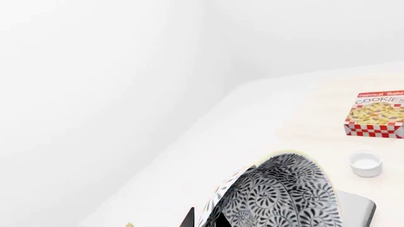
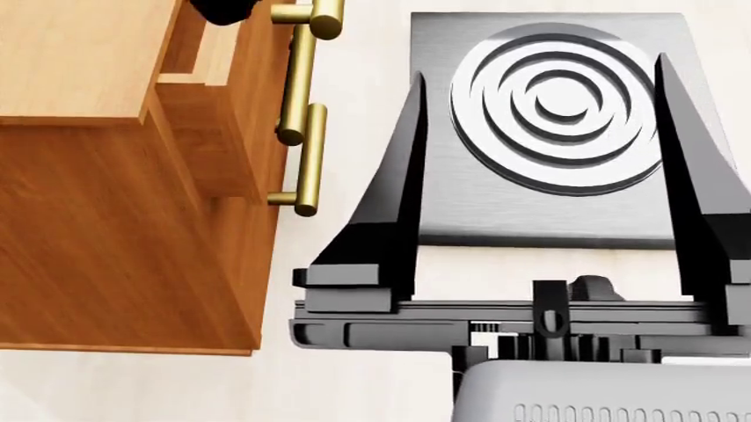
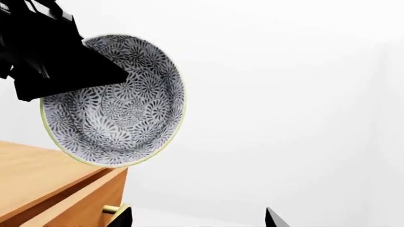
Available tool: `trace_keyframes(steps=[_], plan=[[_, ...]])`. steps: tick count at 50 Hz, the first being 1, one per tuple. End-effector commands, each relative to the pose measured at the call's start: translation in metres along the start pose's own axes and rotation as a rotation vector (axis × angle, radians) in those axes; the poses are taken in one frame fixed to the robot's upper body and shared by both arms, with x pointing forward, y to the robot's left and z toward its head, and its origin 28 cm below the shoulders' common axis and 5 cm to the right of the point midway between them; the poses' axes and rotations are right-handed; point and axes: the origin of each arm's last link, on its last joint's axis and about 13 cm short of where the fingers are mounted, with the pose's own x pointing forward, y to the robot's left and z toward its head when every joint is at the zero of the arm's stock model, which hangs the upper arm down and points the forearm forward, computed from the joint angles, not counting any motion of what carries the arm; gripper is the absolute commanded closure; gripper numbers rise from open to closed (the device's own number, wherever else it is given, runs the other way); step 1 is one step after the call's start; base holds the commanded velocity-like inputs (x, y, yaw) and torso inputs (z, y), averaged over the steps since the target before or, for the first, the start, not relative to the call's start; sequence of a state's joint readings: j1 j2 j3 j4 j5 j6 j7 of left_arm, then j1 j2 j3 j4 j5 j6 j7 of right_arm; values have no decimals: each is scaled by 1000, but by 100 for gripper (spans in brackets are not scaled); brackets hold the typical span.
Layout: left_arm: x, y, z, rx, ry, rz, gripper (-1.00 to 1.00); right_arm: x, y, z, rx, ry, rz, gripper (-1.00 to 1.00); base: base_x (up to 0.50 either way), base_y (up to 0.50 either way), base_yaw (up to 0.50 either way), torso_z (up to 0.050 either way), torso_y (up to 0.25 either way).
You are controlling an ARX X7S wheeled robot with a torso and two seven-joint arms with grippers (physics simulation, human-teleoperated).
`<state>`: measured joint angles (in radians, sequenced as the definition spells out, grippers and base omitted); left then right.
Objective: Pick the akita bowl on the wooden cabinet and place it on the plate.
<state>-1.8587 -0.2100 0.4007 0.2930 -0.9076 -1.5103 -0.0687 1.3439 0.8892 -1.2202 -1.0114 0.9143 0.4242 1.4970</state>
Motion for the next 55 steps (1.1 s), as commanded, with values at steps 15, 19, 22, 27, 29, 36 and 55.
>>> trace_keyframes(steps=[15,19,22,27,29,36,55], plan=[[6,-21,-31,-63,-7,-74,100,-7,0,-3,12,10,-1,-100,0,0,0,0,1],[10,-23,-35,-72,-3,-80,100,-8,1,-2,13,8,2,-100,0,0,0,0,0],[13,-22,-37,-80,-1,-75,100,-8,1,-2,15,7,3,-100,0,0,0,0,0],[15,-22,-39,-86,2,-68,100,-9,1,-3,18,10,5,-100,0,0,0,0,0],[15,-22,-40,-92,1,-65,100,-9,1,-3,18,9,5,-100,0,0,0,0,0],[15,-27,-44,-95,0,-86,100,-9,1,-2,18,8,6,-100,0,0,0,0,1],[11,-36,-56,-87,7,-171,100,-8,1,-2,16,9,8,-100,0,0,0,1,0]])
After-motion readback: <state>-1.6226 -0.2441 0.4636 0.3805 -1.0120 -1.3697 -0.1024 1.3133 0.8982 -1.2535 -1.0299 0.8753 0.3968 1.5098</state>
